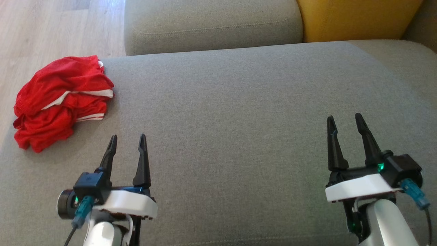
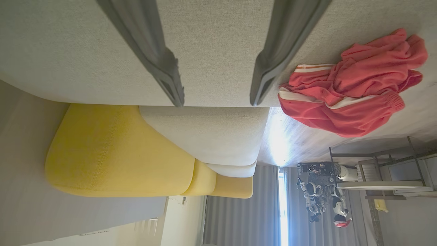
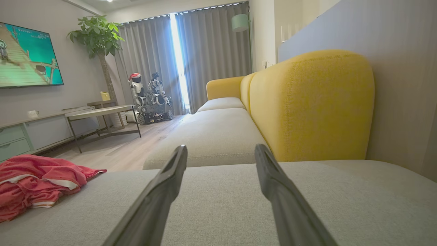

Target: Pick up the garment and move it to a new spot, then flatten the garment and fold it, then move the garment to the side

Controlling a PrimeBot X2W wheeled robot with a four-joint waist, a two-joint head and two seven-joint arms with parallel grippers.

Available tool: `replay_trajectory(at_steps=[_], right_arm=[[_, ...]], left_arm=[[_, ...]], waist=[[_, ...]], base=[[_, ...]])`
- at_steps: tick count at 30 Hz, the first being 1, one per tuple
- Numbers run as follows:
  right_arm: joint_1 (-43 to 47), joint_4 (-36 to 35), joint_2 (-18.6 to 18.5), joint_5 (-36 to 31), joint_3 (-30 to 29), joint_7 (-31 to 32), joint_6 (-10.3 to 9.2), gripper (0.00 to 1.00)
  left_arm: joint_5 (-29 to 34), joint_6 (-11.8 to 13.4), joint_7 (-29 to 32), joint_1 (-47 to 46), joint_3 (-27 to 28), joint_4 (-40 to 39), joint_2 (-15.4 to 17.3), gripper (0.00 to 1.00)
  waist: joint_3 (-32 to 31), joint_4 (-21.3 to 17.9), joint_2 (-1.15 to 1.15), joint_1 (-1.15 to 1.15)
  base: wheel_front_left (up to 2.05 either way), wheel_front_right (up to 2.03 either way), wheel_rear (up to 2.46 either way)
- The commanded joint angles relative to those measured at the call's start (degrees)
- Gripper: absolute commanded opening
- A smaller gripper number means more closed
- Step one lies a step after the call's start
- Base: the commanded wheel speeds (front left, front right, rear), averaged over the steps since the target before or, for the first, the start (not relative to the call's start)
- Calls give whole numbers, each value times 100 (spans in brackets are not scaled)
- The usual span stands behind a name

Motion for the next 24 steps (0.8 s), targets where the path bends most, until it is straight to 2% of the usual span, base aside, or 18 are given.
replay_trajectory(at_steps=[1,7,16,24], right_arm=[[-275,-171,-41,-72,169,-71,44,100],[-268,-162,-41,-215,222,-73,44,100],[-259,-138,-41,-284,234,-69,44,100],[-230,-126,-41,-282,217,-67,44,100]], left_arm=[[82,23,-70,-134,269,-134,-5,100],[238,70,-70,-122,346,-19,-42,100],[-253,-68,-70,-134,305,405,-55,100],[-321,-78,-70,-191,245,526,-56,100]], waist=[[1,1,0,0],[-8,10,0,0],[-4,11,0,0],[8,-6,0,0]], base=[[0,0,0],[0,0,0],[0,0,0],[0,0,0]])
